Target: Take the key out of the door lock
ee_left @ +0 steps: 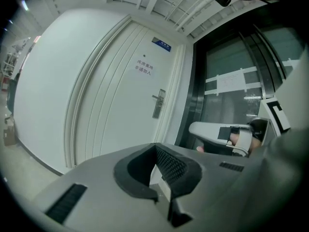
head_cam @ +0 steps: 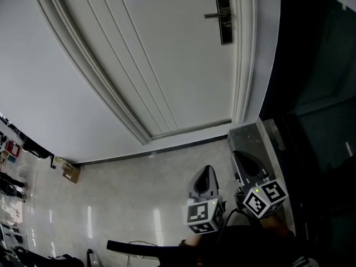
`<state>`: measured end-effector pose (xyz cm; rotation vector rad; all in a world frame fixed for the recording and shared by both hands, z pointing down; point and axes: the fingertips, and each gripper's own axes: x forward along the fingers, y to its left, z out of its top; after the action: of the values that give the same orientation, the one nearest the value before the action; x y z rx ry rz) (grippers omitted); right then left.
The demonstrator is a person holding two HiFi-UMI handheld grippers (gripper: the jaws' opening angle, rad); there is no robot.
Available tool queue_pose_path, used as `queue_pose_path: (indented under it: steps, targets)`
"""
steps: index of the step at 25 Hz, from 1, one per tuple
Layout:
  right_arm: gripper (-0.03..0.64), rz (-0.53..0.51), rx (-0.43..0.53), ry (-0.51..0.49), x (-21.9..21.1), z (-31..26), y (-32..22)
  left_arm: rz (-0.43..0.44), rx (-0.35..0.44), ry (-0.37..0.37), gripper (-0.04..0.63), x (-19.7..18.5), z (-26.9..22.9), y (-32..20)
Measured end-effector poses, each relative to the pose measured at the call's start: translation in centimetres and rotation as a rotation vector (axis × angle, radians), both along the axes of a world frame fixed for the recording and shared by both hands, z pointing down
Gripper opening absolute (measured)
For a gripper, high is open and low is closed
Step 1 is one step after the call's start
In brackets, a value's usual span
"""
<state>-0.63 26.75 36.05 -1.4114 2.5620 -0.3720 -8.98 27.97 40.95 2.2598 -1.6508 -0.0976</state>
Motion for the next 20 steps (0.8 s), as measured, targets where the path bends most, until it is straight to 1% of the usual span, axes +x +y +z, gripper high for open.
queue_pose_path:
  steps: [6,10,14,20]
  targets:
    - [0.002,0.035,-0.02,0.009,-1.8,1.0,-2.9,0.024,-0.045,0.016,-0.001,-1.7,1.6,-3.2]
    - [0.002,0.063,-0.029,0.016,-1.4,1.5,-4.5,0.038,-0.049,0.025,-0.002,-1.5,2.0,-4.8]
    - [0.002,0.091,-0.026,0.024,-0.9,1.7,-6.8,0.025,-0.064,0.034,0.0,-1.7,2.7,-6.8]
    - [0.002,0.061,-0.023,0.017,-0.2,1.7,-12.9,-0.003,-0.064,0.02,-0.002,-1.0,2.6,-12.6]
